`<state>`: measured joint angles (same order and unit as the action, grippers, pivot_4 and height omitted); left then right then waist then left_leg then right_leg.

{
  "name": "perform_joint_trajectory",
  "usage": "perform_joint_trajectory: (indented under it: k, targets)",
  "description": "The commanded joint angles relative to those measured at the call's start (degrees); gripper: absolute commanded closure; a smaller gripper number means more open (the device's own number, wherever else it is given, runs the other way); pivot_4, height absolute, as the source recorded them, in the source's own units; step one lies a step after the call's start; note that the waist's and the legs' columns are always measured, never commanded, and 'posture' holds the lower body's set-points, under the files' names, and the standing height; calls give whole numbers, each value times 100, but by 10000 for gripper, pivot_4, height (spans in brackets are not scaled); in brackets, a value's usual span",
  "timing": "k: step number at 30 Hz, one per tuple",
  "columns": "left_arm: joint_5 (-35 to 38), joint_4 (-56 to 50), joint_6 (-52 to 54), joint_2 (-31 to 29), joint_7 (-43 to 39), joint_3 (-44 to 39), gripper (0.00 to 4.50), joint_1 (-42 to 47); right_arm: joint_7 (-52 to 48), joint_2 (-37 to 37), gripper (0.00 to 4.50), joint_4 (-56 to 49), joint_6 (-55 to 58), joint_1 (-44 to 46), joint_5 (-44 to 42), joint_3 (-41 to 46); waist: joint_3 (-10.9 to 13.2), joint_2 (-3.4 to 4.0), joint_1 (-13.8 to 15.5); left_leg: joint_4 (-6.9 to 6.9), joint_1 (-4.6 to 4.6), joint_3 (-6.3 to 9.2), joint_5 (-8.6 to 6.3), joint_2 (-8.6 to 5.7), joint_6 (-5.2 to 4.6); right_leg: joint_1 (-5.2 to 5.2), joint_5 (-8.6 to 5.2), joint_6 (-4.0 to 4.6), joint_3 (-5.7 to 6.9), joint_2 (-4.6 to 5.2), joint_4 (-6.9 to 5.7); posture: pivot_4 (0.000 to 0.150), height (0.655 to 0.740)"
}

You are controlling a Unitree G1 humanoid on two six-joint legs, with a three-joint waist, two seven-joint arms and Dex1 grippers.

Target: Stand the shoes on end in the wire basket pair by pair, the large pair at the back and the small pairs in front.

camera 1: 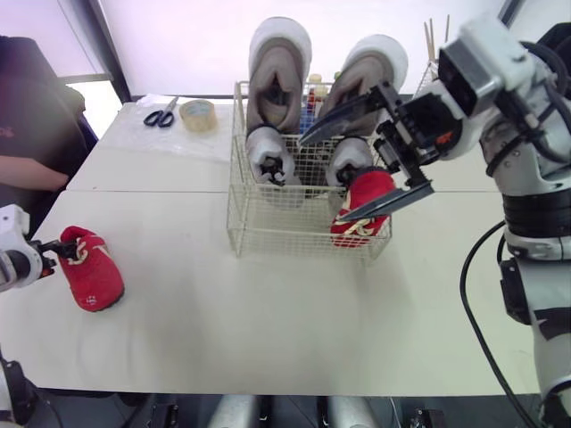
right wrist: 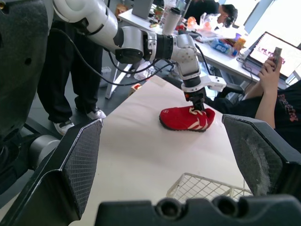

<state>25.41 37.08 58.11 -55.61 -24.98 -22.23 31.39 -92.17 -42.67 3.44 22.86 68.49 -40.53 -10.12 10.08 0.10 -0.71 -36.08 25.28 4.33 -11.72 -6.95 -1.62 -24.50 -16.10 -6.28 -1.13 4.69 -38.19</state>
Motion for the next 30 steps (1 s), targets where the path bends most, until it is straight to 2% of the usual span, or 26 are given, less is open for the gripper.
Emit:
perform_joint_trajectory:
  k: [1, 3, 5, 7, 10, 13, 15, 20, 25, 30]
  targets:
    - [-271, 399, -229, -54, -170, 195, 24682, 213, 55, -39, 0, -197, 73, 153, 93, 303, 0, 0, -8, -1, 0, 0, 0, 0, 0, 0, 0, 0, 0, 0, -1, 1500, 7400]
    - [-313, 504, -274, -73, -240, 226, 35633, 338, 70, -48, 0, -200, 94, 149, 155, 346, 0, 0, -16, 0, 0, -1, 0, 0, 0, 3, 0, 0, -1, 0, -3, 1500, 7400]
    - [-317, 436, -259, -89, -340, 228, 44529, 411, 63, -54, 0, -201, 124, 136, 201, 398, 0, 0, -13, 0, 0, -1, 2, 0, -3, 3, 0, 0, -1, 0, -13, 1500, 7400]
    - [-206, -22, -191, -78, -410, 129, 44529, 449, 88, -81, 0, -195, 173, 114, 251, 455, 0, 0, -8, 0, 1, -1, 7, 1, -6, 2, 0, 0, -1, 0, -19, 1500, 7400]
    - [270, -1540, 9, 68, -424, -255, 44529, 533, 181, -164, 0, -182, 294, 36, 308, 538, 8, -22, 35, -7, 11, 1, 6, 1, -5, 0, 0, 0, 0, 0, -17, 1500, 7400]
    - [773, -3574, -145, 618, 143, -810, 44529, 893, 378, -255, 0, -202, 490, -136, 349, 650, 7, -61, 114, -13, 15, 10, 1, 0, 2, 0, 1, 0, 4, 0, 3, 1500, 7400]
    - [913, -4552, -457, 971, 382, -912, 44529, 1037, 472, -291, 0, -219, 579, -221, 380, 710, 3, -72, 117, -19, 17, 10, 0, -2, 1, 5, 3, 0, 3, 1, 10, 1500, 7400]
    - [1431, -6173, -900, 2186, 1265, -858, 44529, 1531, 680, -286, 0, -201, 694, -298, 458, 799, 2, -70, 104, -15, 15, -6, 24, -4, 17, 15, 6, -5, 2, 7, 3, 1500, 7400]
    - [261, -6991, -2321, 2985, 1628, 473, 44529, 1236, 730, -290, 0, -119, 680, -309, 566, 818, 3, -71, 93, -12, 9, -9, 30, 4, 21, 16, 6, -4, 5, 0, -2, 1500, 7400]
    - [-233, -7079, -2899, 3336, 1762, 1055, 44529, 1108, 714, -329, 0, -114, 712, -300, 604, 848, 3, -71, 105, -14, 10, -11, 29, 4, 19, 16, 6, -3, 4, -1, 0, 1500, 7400]
